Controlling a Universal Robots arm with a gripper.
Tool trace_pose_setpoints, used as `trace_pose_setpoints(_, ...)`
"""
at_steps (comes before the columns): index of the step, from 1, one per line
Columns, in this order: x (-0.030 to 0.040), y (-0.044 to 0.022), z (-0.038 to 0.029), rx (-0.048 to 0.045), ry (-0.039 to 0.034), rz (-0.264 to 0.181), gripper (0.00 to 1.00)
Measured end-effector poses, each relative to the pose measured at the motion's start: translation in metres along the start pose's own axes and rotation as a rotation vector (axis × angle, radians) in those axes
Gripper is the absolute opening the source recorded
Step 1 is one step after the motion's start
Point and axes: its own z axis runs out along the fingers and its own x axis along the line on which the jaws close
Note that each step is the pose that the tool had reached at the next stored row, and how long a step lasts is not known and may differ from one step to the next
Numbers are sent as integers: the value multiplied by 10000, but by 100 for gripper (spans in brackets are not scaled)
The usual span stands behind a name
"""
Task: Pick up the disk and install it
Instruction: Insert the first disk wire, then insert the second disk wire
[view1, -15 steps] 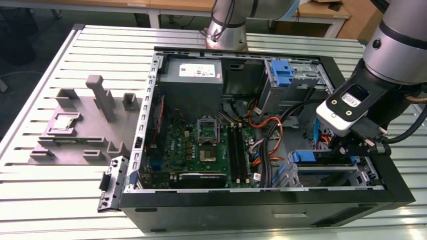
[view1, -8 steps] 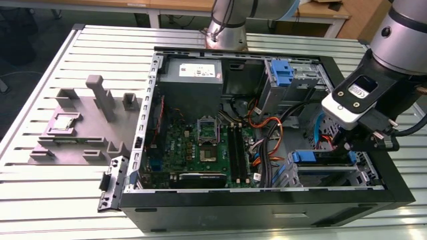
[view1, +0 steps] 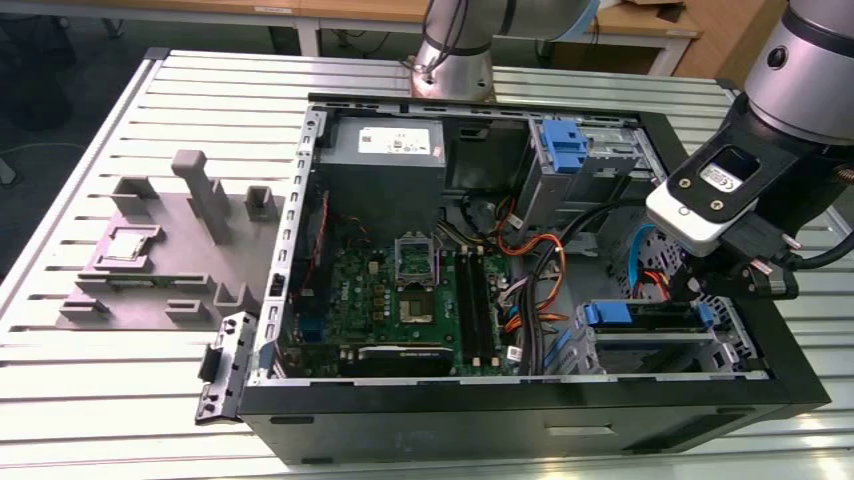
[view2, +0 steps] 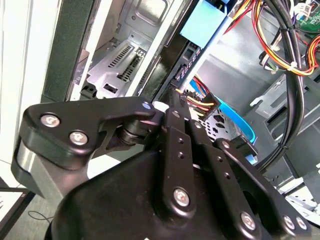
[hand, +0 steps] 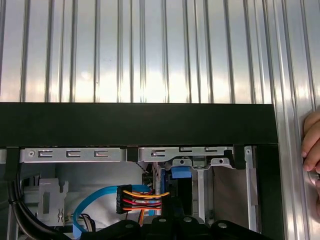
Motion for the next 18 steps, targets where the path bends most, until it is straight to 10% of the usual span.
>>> trace_pose_setpoints(15,0,0,-7,4,0,0,10)
trace_pose_setpoints(18,-1,5,-8,166,-9,-16,10)
